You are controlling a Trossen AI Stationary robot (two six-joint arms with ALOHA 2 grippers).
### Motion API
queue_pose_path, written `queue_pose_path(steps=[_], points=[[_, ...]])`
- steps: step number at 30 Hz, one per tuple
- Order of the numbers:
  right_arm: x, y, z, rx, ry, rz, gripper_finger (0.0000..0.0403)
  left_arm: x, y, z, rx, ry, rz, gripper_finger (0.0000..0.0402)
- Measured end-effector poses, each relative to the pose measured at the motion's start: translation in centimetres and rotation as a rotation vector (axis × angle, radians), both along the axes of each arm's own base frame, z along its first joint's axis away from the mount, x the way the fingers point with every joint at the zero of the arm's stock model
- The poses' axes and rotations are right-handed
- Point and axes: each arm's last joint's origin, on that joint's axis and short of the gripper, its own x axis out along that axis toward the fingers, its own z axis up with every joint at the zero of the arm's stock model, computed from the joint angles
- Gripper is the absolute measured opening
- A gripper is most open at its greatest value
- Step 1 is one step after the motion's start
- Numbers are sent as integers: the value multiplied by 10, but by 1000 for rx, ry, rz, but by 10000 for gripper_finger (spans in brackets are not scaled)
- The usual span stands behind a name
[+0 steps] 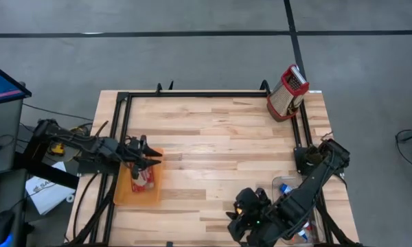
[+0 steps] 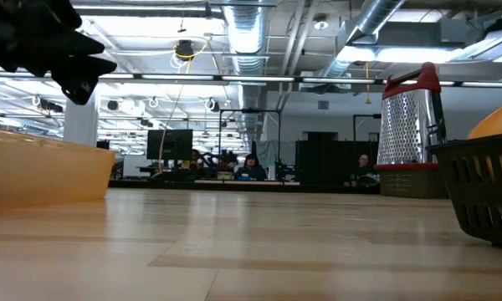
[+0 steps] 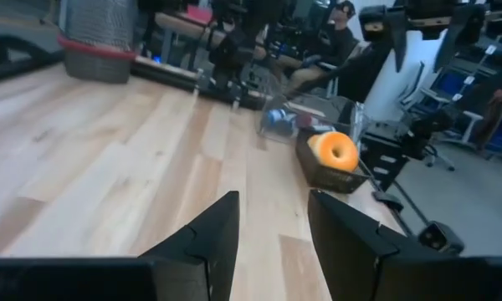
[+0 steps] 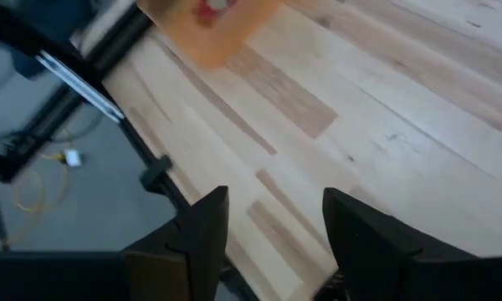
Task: Pick & Place Food Item
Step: Return to Home Position
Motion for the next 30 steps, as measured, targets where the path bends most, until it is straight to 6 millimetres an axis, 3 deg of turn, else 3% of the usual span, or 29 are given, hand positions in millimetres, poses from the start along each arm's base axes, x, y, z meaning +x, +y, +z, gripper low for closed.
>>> queue_pose_path(steps=[11,19,23,30], points=[[6,-7,0,12,-3,-41,189,-25,16,-5,74,11,8,140],[18,-21,-1,-37,53,29,189,-23,23,-11,121,26,23,140],[30,-36,-1,-132,83,96,186,-23,27,-11,149,38,113,140],[68,-78,2,-334,89,304,175,-19,28,-13,4,64,166,140]])
